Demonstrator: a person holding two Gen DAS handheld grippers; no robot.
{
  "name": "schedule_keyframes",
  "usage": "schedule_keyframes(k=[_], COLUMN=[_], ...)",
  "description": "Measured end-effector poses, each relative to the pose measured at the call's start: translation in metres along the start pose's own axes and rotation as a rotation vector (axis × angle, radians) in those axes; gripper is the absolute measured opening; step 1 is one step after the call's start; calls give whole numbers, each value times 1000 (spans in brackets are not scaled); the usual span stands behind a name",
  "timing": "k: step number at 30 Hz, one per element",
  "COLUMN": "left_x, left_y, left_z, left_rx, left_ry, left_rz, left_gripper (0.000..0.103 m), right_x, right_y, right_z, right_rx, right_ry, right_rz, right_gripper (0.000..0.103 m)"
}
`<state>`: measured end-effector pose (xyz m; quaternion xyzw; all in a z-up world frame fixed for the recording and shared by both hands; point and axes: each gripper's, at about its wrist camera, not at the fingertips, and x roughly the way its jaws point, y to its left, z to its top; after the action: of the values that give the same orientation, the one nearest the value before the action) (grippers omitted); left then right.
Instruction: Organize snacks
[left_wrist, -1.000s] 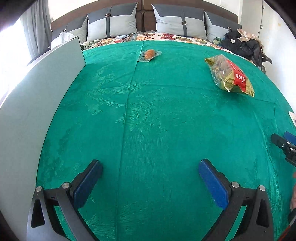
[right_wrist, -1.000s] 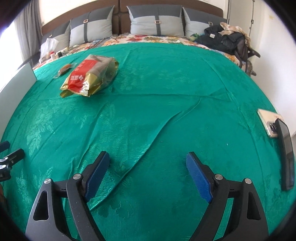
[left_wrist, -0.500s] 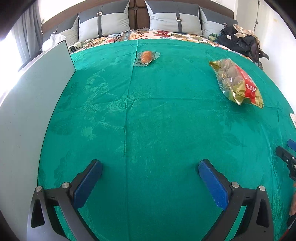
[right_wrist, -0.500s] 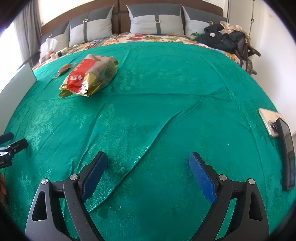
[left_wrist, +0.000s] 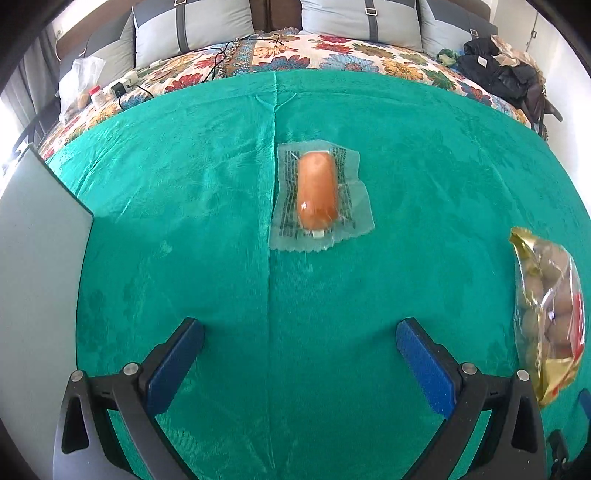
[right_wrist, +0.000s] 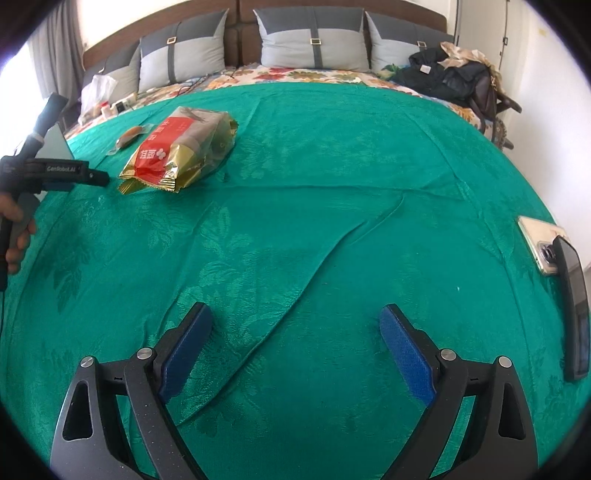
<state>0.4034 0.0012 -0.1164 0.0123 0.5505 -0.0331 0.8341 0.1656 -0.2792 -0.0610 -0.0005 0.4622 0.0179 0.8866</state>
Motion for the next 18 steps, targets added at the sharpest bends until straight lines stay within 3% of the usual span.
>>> schedule_keyframes(k=[7, 14, 15, 17, 18], left_x=[28, 38, 37, 27, 23], left_y=[4, 4, 4, 1, -2], left_z=[61, 85, 84, 81, 79], left_rx=[-77, -73, -60, -7, 25], left_ry=[10, 13, 10, -40, -51], left_rz=[31, 35, 29, -9, -9], left_gripper=[103, 103, 99, 73, 51], right_x=[0, -1, -1, -1, -1], right_y=[0, 0, 0, 0, 0], right_z=[0, -1, 0, 0, 0], right_rx=[0, 1, 1, 0, 0], right_ry=[0, -1, -1, -1, -1], right_rz=[0, 1, 1, 1, 1], right_gripper=[95, 96, 96, 96, 96])
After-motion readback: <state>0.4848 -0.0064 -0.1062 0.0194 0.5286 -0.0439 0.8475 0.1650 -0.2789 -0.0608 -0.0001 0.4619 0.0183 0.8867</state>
